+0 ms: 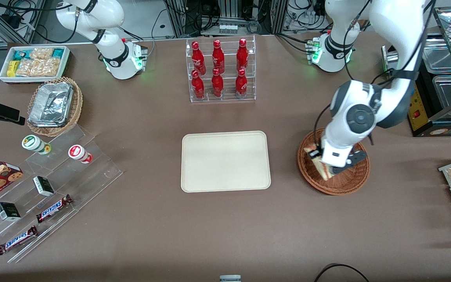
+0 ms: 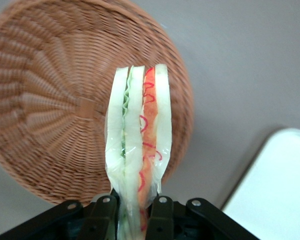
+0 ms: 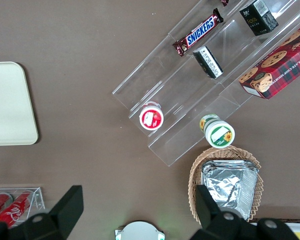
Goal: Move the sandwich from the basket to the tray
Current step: 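Lift the sandwich and carry it with the left gripper to the tray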
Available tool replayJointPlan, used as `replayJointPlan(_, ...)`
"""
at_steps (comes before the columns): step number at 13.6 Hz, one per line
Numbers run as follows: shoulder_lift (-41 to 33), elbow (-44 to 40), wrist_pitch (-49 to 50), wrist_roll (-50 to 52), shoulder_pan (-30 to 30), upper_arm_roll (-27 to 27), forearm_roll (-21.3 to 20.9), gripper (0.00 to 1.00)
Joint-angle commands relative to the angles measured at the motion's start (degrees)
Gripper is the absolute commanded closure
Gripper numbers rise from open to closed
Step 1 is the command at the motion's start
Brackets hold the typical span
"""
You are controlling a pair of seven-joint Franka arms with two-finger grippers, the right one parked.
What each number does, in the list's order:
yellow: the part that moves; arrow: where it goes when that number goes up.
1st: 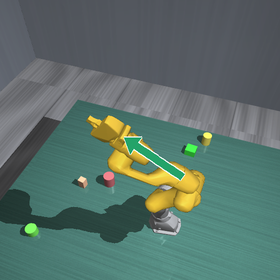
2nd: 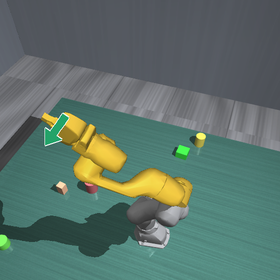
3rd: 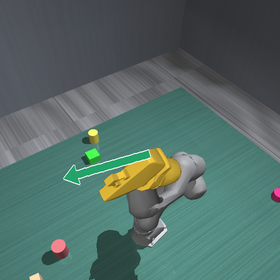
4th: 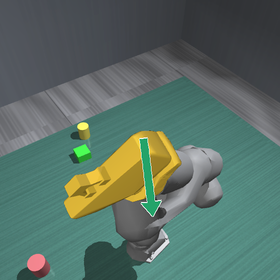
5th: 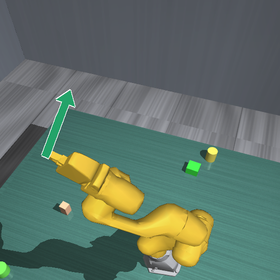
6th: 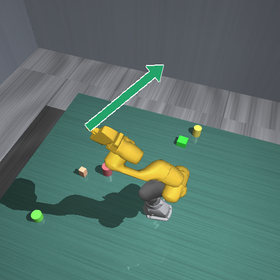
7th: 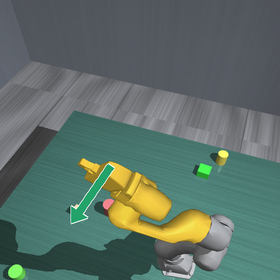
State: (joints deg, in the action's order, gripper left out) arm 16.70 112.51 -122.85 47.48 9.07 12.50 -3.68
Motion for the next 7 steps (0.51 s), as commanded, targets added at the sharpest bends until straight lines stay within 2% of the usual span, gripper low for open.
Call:
replayJointPlan(1, 5.79, -7.10, 1.47, -2.04, 5.16, -0.28, -0.81, 1.00)
replayJointPlan(3, 9.65, -12.37, 4.53, -3.53, 6.30, 0.07, -0.55, 1.00)
replayJointPlan(7, 17.57, -23.10, 6.22, -3.89, 12.71, 0.68, 0.16, 1.00)
